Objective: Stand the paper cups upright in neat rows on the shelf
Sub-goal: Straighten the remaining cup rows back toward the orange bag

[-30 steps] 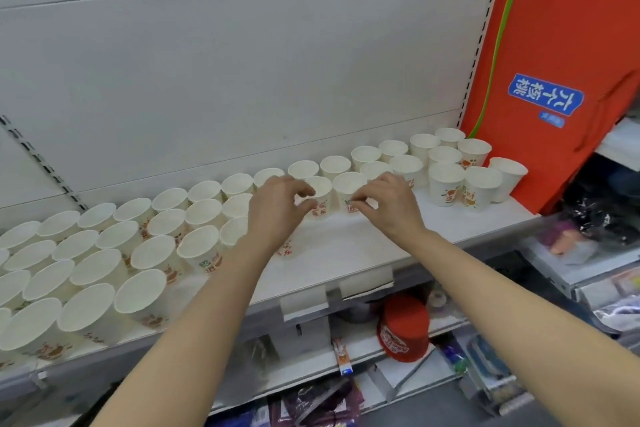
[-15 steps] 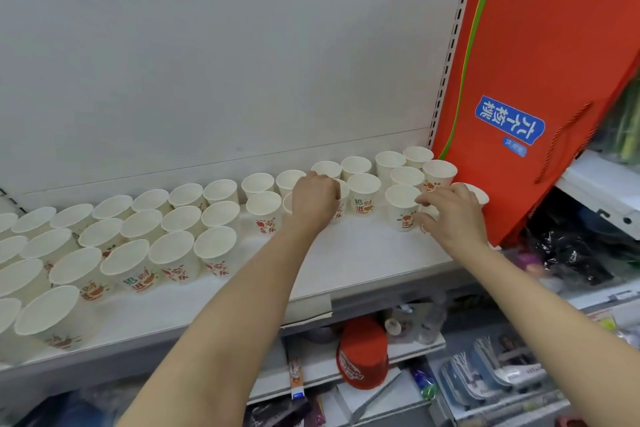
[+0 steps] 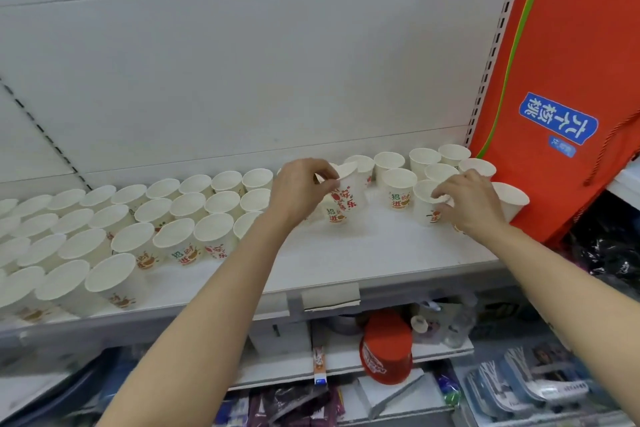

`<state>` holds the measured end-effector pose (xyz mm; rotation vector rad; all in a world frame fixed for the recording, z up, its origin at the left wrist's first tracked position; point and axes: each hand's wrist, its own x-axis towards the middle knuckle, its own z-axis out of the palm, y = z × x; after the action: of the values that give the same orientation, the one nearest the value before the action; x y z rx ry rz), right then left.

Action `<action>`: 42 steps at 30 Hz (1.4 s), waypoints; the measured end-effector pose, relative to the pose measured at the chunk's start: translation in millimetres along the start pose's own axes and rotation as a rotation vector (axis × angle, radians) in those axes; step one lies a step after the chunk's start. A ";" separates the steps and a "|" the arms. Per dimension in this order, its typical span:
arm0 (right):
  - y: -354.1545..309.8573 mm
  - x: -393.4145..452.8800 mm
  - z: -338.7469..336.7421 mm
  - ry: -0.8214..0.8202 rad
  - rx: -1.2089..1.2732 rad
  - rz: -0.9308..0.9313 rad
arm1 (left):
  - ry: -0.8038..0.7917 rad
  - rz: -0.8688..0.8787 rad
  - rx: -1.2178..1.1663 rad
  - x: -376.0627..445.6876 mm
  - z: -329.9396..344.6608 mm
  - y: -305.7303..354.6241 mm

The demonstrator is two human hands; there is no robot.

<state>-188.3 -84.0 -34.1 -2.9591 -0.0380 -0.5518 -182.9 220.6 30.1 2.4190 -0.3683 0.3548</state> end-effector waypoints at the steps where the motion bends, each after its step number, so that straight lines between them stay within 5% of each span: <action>1: -3.4 2.2 -0.2 -0.013 -0.012 0.007 | 0.008 -0.002 -0.024 -8.1 -8.0 -5.3; 10: -97.4 -21.7 -5.2 0.149 0.322 -0.137 | 0.067 -0.041 -0.055 -86.6 -79.4 -72.8; 18: -233.5 -58.3 -5.5 0.086 0.698 -0.309 | 0.012 -0.181 0.055 -128.1 -155.9 -141.3; 31: -337.1 -74.5 24.9 0.111 0.414 -0.471 | 0.014 0.057 0.419 -160.2 -160.6 -191.8; 42: -354.8 -82.4 41.1 0.118 0.378 -0.462 | 0.010 0.119 0.449 -169.3 -152.9 -207.0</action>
<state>-267.8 273.1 -57.7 -2.5383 -0.7407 -0.6805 -291.2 502.4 -31.4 2.8364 -0.4703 0.5518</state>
